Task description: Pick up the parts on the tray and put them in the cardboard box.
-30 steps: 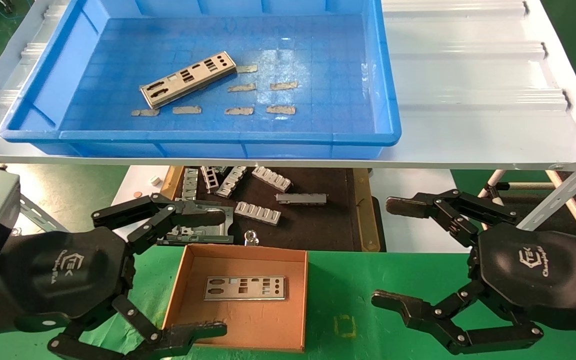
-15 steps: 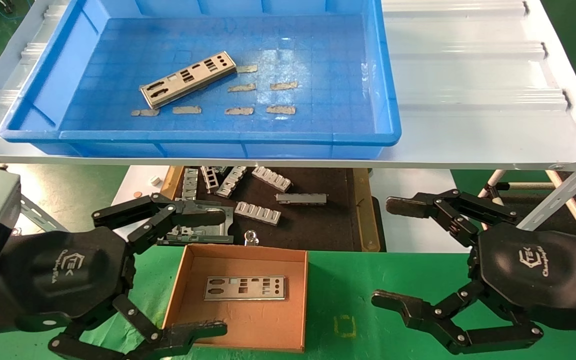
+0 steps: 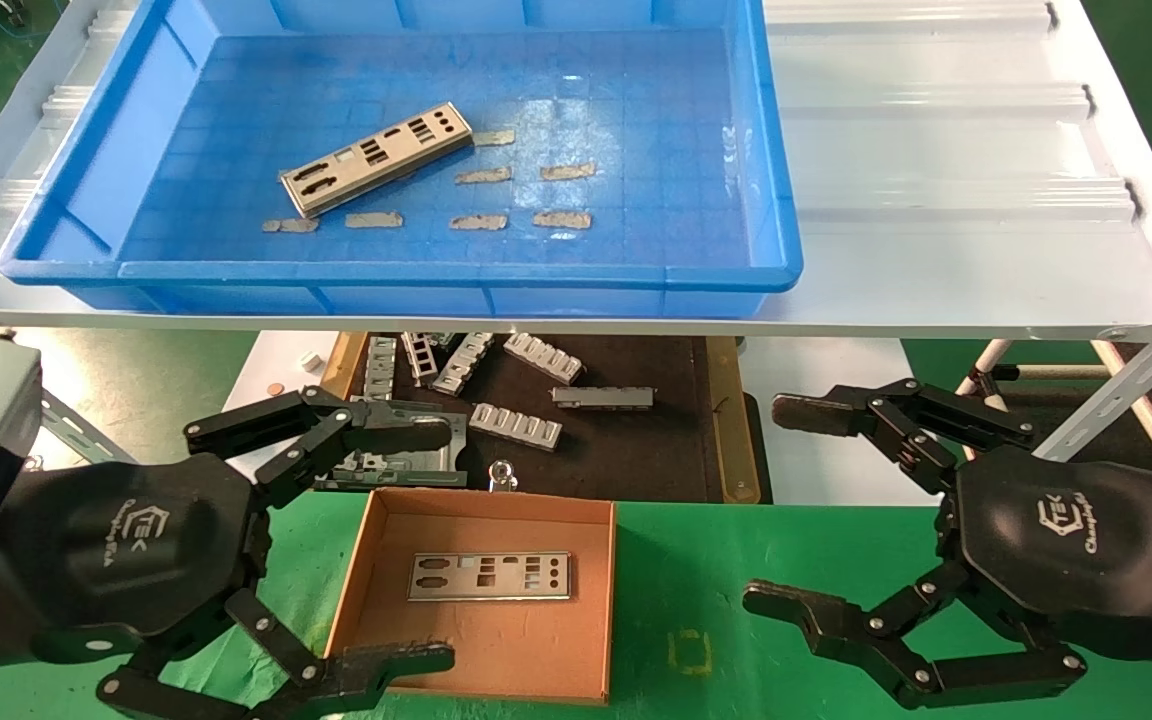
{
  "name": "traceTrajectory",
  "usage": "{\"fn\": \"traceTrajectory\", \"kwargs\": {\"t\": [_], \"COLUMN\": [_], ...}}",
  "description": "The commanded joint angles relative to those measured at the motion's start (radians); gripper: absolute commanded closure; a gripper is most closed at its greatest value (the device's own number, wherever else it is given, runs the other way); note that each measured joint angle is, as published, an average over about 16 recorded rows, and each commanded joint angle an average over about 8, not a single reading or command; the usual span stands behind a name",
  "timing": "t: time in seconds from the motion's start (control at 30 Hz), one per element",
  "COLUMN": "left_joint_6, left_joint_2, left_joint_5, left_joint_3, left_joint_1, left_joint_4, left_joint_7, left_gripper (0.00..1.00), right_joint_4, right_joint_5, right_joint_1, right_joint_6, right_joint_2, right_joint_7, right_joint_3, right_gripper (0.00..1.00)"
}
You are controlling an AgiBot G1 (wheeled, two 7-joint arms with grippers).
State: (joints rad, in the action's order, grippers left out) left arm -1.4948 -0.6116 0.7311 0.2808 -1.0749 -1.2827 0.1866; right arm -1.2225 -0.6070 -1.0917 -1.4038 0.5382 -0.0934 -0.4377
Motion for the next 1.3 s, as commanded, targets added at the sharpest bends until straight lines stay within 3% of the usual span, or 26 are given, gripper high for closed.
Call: {"fn": "traceTrajectory", "kwargs": {"t": [0.03, 1.3], "left_joint_6": [0.000, 0.000], "left_joint_2": [0.000, 0.000], "left_joint_5": [0.000, 0.000], "left_joint_3": [0.000, 0.000], "left_joint_1": [0.000, 0.000], "left_joint_4": [0.000, 0.000], "left_joint_7": [0.000, 0.000], "left_gripper": [0.00, 0.00], "right_joint_4": [0.000, 0.000], "right_joint_5": [0.000, 0.000], "right_joint_1": [0.000, 0.000], "right_joint_6": [0.000, 0.000], "right_joint_2": [0.000, 0.000], "right_joint_7": [0.000, 0.000], "right_joint_3": [0.000, 0.000], "right_gripper": [0.00, 0.00]}}
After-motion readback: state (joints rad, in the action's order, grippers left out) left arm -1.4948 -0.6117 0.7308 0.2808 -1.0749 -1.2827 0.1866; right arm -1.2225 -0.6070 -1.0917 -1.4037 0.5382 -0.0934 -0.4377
